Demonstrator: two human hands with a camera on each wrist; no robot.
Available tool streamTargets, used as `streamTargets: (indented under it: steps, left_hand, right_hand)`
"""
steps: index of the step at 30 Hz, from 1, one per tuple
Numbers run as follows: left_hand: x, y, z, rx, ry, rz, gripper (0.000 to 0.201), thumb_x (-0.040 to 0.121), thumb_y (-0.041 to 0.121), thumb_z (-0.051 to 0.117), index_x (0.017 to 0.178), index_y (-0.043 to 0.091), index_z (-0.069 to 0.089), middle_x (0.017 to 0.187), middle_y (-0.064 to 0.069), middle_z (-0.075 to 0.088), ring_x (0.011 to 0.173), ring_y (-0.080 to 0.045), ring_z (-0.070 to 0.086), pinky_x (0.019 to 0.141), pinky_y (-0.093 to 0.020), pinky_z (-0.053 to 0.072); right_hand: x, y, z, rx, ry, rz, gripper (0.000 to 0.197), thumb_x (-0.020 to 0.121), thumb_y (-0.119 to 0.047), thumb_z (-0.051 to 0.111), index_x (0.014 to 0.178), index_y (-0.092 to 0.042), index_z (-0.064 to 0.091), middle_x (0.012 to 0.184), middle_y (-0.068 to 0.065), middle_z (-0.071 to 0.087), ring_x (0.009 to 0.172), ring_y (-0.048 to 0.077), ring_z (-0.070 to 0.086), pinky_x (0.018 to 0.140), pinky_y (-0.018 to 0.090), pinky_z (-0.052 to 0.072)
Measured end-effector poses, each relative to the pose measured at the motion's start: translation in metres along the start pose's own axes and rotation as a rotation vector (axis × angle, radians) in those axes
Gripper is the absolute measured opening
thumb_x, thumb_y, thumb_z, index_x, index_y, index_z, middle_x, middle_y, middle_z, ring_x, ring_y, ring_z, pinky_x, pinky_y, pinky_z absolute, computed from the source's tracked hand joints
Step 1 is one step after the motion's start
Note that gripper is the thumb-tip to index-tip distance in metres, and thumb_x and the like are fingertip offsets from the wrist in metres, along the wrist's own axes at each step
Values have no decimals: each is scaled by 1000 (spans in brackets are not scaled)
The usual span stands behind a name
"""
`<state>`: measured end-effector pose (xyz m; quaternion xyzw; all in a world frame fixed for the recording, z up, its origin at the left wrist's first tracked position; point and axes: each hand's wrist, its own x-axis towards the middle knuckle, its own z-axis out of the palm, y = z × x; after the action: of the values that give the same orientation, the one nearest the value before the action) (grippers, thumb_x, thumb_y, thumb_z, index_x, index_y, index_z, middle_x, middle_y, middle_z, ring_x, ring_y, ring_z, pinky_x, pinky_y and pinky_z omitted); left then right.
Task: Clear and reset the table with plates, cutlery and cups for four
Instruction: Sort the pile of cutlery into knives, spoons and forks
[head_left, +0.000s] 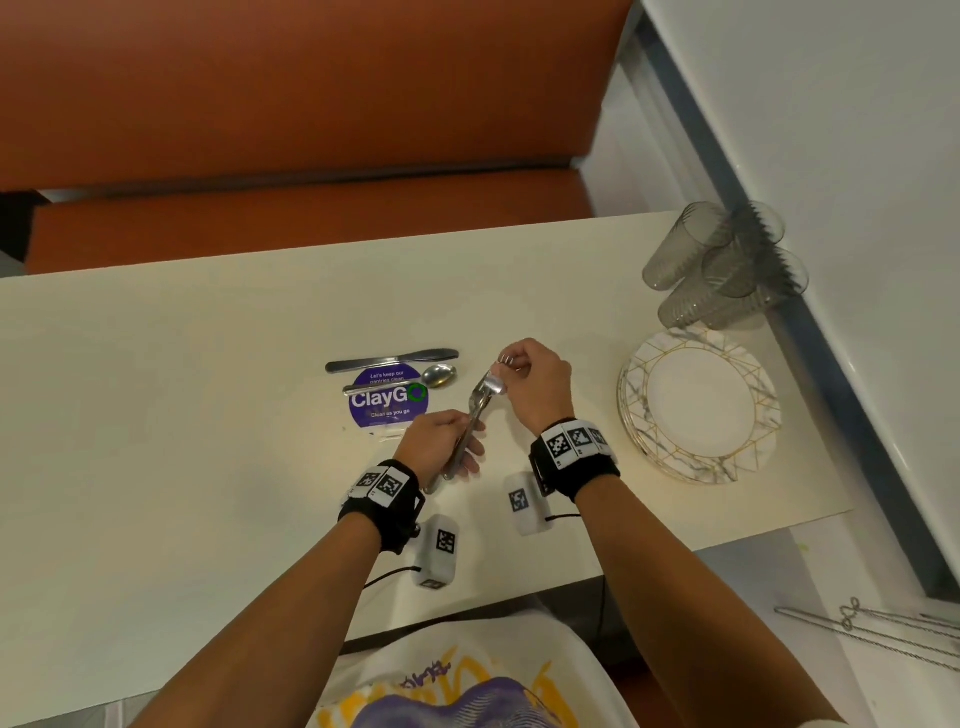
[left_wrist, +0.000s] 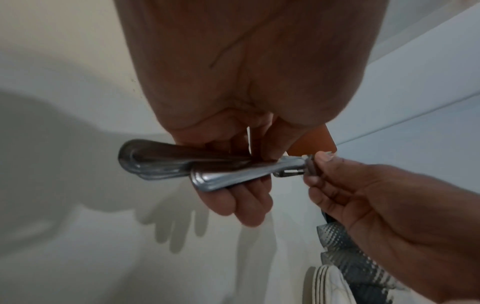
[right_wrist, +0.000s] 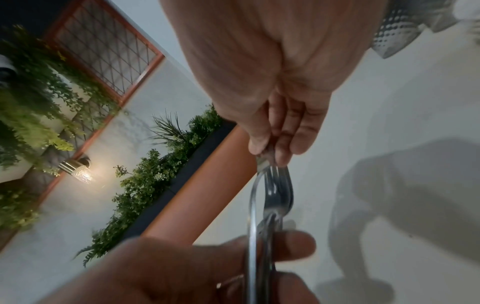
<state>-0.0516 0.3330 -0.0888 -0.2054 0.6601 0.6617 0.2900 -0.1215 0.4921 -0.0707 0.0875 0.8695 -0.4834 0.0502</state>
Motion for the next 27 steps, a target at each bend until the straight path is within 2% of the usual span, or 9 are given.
streamTargets:
  steps: [2,5,9,11,13,17,20,23,27]
  left_hand:
    - [0,-2,-5,-31,6,-11,34,106,16,41,107,3,72,79,-21,69,55,-25,59,46,-28,43]
    - [-3,-3,-14,-118,0,-38,38,105,18,38,109,3,73,68,-9,59,52,-20,49,49,-29,38]
    - [-10,-1,-27,-82,18,-50,34,101,13,41,109,3,72,62,-3,48,46,-15,36,43,-25,28]
    - [-8,-2,-36,5,34,-39,32,98,9,44,108,6,74,62,-2,46,45,-13,33,41,-22,25]
    - [-7,-5,-45,102,36,-14,30,97,6,47,106,11,75,64,-1,50,47,-12,35,43,-22,28]
    - [-8,-10,-66,309,56,120,26,95,4,55,109,19,71,73,2,70,51,-12,57,50,-21,45]
    - [-8,-17,-85,354,142,212,18,94,7,66,106,19,65,83,-1,76,64,-15,71,64,-24,56]
    - [0,-23,-110,488,239,288,17,90,11,75,97,26,69,87,6,74,76,-9,69,72,-18,52]
    - [13,-23,-130,758,328,370,16,89,19,75,104,24,78,104,4,68,91,-16,63,85,-34,54]
  right_hand:
    - [-4,0,10,-15,19,-8,8,83,-10,76,89,-14,70,90,2,69,77,11,63,68,15,48]
    - [-8,0,23,-71,14,-42,13,82,-13,76,91,-19,68,96,1,64,86,13,62,76,24,52]
    - [-13,-5,38,-80,-147,26,29,85,-14,73,111,-24,64,91,-1,65,85,19,64,79,28,55]
    - [-13,-7,47,-124,-215,13,23,88,-15,69,109,-25,68,86,-2,69,87,24,67,88,36,56]
    - [-11,-10,54,-160,-253,8,15,89,-16,66,99,-23,72,81,-3,73,80,24,71,89,41,56]
    - [-10,-23,60,-101,-216,65,14,89,-8,67,96,-17,74,85,4,74,72,23,73,68,35,63]
    - [-9,-24,65,-39,-155,113,17,89,-4,68,96,-19,73,91,8,74,74,26,73,59,29,61]
    - [-8,-17,73,2,-116,174,19,87,-5,72,94,-23,72,94,5,76,75,24,75,68,37,64]
    - [-17,-12,83,36,-154,292,10,84,-4,75,92,-10,73,84,12,77,62,23,74,62,28,62]
